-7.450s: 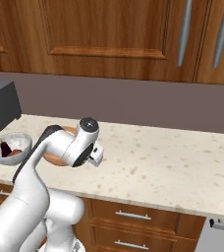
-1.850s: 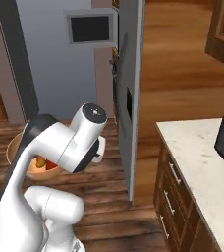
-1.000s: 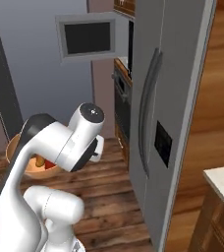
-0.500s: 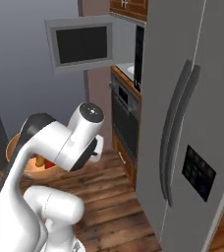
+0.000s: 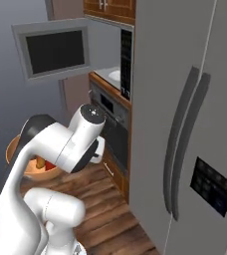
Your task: Place the bowl containing the mushroom and bell pepper in the microwave. Close the microwave door and press the start button to microwave the meal.
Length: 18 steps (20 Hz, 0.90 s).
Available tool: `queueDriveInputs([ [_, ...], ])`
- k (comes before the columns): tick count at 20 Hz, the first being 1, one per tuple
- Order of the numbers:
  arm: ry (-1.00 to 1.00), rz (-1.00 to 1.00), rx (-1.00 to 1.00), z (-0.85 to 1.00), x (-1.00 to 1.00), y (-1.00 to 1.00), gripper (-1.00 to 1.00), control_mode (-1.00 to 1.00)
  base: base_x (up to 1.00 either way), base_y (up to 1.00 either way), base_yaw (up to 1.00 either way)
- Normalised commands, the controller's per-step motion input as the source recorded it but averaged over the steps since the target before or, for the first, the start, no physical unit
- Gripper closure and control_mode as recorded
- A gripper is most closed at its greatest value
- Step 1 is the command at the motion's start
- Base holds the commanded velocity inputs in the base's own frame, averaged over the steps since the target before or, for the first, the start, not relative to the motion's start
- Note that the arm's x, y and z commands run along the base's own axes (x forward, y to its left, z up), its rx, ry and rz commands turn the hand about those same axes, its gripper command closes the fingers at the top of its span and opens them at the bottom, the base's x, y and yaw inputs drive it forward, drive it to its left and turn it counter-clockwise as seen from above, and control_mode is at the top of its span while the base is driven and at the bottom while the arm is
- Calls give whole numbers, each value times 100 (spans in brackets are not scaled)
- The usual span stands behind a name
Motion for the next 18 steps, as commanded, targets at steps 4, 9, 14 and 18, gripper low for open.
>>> queueDriveInputs([
  [4, 0, 0, 0, 0, 0, 0, 100, 100, 45, 68, -44],
  [9, 0, 0, 0, 0, 0, 0, 100, 100, 44, 84, -46],
  [14, 0, 0, 0, 0, 0, 0, 100, 100, 43, 100, -44],
  [18, 0, 0, 0, 0, 0, 0, 100, 100, 48, 100, -42],
])
